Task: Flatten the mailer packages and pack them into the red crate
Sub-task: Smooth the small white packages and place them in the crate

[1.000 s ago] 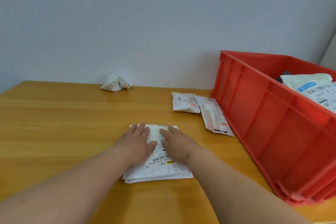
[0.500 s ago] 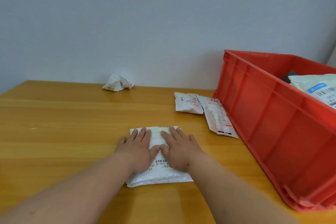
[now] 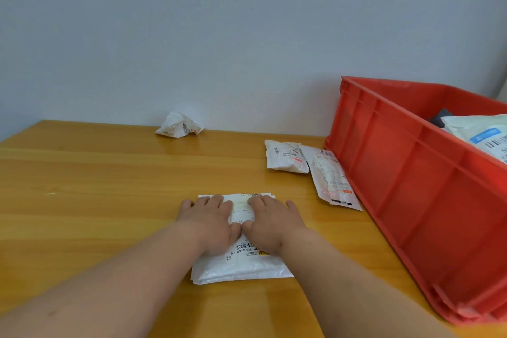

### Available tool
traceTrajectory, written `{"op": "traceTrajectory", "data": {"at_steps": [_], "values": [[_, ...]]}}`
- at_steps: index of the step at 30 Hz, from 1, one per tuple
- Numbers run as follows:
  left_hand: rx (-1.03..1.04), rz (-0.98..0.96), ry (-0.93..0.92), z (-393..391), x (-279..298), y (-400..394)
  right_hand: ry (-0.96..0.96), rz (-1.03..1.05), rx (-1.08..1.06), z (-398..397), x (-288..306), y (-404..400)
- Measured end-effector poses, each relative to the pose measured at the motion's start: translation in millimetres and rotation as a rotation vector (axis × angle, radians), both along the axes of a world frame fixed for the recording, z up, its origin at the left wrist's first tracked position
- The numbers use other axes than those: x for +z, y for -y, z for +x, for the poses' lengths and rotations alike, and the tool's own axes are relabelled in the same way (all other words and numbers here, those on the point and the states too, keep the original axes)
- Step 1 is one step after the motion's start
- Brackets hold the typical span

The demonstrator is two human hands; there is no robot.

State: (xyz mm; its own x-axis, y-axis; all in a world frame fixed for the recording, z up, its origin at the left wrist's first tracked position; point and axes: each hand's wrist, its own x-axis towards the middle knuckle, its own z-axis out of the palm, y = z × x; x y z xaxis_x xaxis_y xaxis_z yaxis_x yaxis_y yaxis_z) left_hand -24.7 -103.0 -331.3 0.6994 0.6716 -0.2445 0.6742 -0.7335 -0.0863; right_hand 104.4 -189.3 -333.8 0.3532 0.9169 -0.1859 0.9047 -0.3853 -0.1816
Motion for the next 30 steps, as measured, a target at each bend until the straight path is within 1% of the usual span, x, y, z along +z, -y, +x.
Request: {"op": "traceTrajectory", "data": {"at_steps": [2,6,9,19,25,30], "values": [[-0.011,0.004,0.037,0,-4,1,0.026,0.040,-0.005,-3,-3,3],[-0.026,-0.061,0.076,0,-14,3,0.061,0.053,0.001,-2,-13,5],[-0.027,-0.088,0.053,2,-13,-1,0.066,0.030,0.006,0,-15,5],[-0.048,-0.065,-0.021,3,-12,-6,0.086,-0.028,0.002,1,-11,-1],[-0.031,-0.056,0.060,1,-21,-2,0.098,0.045,-0.007,-1,-18,5],[-0.051,0.073,0.172,-5,-24,6,0.114,0.090,-0.021,-3,-23,8]]}}
